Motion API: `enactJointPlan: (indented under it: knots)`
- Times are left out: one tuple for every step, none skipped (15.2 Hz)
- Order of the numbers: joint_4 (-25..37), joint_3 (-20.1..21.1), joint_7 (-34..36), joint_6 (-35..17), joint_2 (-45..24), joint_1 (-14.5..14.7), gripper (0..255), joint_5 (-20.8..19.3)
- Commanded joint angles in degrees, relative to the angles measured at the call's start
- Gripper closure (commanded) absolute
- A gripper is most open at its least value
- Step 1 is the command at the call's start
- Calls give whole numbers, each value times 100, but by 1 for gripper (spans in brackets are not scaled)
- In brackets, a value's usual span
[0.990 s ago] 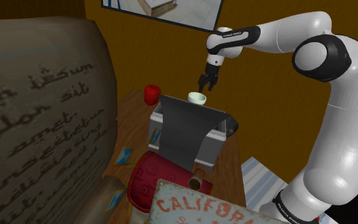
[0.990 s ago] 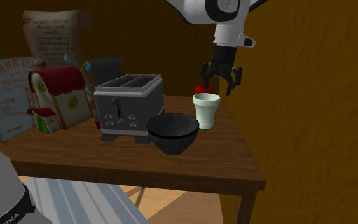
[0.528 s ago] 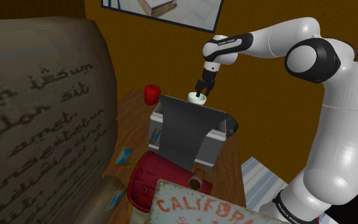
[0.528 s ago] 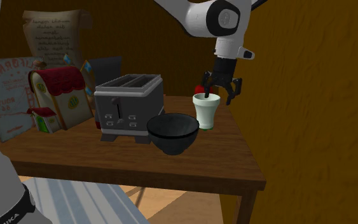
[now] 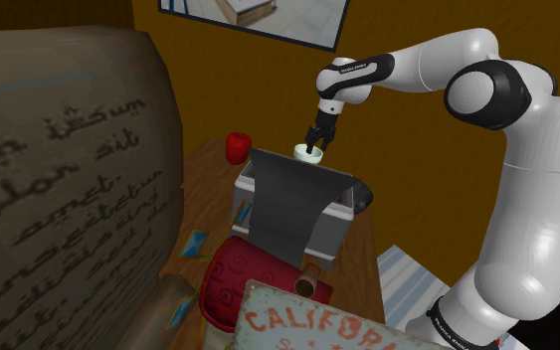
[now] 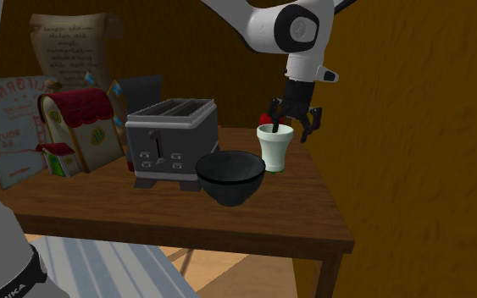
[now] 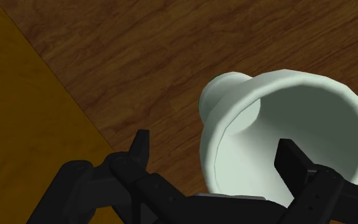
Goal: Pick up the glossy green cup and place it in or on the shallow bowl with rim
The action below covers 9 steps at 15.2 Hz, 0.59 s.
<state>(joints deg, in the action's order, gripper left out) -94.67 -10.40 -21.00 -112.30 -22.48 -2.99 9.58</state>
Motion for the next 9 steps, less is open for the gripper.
enactJointPlan:
  knots:
    - [0, 0, 0, 0, 0, 0, 0, 0]
    - [0, 0, 0, 0, 0, 0, 255, 0]
    - [0, 0, 0, 0, 0, 0, 255, 0]
    - [0, 0, 0, 0, 0, 0, 255, 0]
    - [0, 0, 0, 0, 0, 0, 255, 0]
    - [0, 0, 0, 0, 0, 0, 255, 0]
    - [-1, 0, 0, -1, 0, 0, 255, 0]
    - [-1, 0, -1, 0, 0, 0, 255, 0]
    - [1, 0, 0, 1, 0, 0, 255, 0]
